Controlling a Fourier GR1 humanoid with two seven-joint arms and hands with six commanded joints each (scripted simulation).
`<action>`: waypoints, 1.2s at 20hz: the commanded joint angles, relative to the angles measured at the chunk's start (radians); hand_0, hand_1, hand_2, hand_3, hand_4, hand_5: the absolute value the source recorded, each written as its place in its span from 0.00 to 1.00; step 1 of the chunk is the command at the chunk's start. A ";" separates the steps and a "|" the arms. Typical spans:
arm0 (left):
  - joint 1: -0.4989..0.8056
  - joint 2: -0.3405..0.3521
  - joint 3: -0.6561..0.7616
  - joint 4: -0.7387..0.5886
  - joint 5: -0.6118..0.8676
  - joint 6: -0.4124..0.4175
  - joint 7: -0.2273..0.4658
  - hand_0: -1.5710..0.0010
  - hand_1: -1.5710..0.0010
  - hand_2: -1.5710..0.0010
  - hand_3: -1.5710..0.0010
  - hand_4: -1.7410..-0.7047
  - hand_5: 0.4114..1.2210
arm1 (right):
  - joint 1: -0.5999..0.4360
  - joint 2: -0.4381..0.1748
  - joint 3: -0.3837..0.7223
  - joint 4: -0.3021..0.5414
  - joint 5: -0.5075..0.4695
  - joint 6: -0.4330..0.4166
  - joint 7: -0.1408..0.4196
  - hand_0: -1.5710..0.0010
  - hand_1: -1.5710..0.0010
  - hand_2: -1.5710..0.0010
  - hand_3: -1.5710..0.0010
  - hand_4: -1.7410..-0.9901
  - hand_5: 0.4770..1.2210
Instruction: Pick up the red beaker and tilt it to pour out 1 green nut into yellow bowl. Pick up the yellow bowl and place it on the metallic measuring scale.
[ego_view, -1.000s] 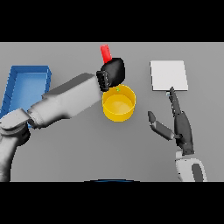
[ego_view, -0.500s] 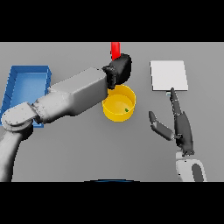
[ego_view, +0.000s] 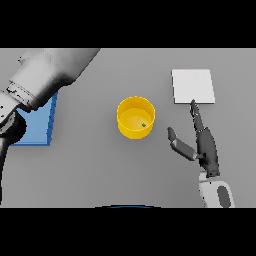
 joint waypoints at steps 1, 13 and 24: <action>-0.009 0.006 0.051 0.043 0.054 0.001 0.020 0.00 0.00 0.00 0.10 0.01 1.00 | -0.005 0.005 0.001 0.001 -0.001 -0.003 0.000 1.00 1.00 1.00 1.00 0.78 0.24; 0.166 0.257 0.595 0.347 0.788 0.188 0.175 0.00 0.00 0.00 0.03 0.00 1.00 | -0.025 -0.007 -0.011 0.003 -0.060 0.041 -0.011 1.00 1.00 1.00 1.00 0.85 0.22; 0.444 0.284 0.765 0.344 1.128 0.331 0.313 0.00 0.00 0.00 0.13 0.00 1.00 | -0.038 -0.012 0.010 0.021 -0.023 0.037 -0.014 1.00 1.00 1.00 1.00 0.73 0.30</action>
